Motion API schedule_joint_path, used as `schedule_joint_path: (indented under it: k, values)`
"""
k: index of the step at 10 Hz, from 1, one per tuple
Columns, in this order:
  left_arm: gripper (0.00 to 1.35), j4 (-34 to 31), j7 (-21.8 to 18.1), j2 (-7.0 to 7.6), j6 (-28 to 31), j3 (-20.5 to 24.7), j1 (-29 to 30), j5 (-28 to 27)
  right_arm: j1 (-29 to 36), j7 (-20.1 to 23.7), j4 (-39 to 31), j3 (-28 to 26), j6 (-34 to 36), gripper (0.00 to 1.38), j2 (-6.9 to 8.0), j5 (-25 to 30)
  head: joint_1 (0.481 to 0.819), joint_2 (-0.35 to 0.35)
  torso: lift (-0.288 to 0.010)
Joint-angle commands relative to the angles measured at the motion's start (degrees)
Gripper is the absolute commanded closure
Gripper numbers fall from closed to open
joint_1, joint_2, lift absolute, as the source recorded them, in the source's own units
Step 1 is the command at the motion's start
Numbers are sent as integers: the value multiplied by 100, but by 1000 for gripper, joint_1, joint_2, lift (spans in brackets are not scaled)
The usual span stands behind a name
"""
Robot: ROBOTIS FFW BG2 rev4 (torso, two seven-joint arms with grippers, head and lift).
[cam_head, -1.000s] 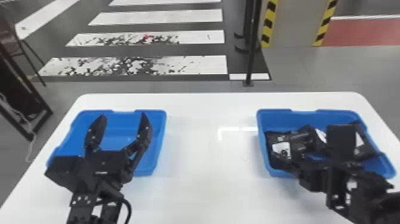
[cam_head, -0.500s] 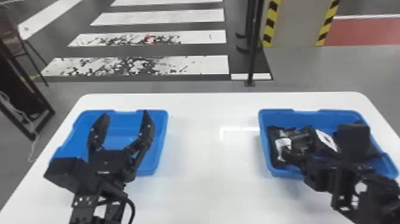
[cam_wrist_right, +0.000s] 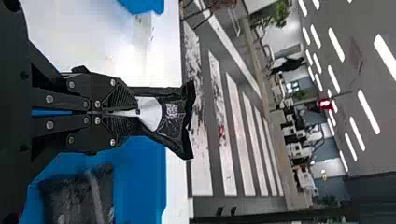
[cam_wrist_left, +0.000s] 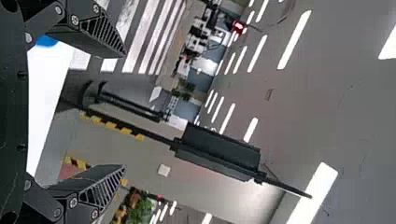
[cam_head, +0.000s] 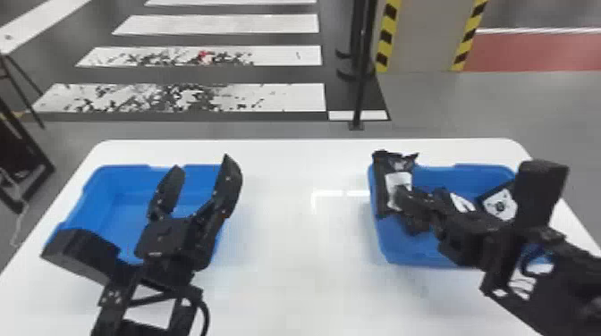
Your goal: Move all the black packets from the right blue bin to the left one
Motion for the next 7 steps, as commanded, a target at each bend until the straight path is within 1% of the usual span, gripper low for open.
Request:
schedule_joint_path:
  k: [1,2,4,5,7]
  values:
    - [220,-89,-251,45,332,-164,-107,711,-226,187,106,289,1,1118,-80,-629,695,45,-168]
    - [220,-89,-436,45,487,-164,-178,791,-338,222,120,517,71,1118,-133,-903,695,62,-168]
    - [220,-89,-515,63,656,-221,-220,791,-606,275,303,940,156,1118,-221,-1178,695,92,-168]
    - [222,-89,-585,80,881,-255,-290,711,-760,337,401,1157,156,1118,-265,-1258,695,115,-168]
    - [222,-89,-665,89,1260,-267,-360,551,-887,380,373,1363,156,1118,-282,-1395,695,135,-168]
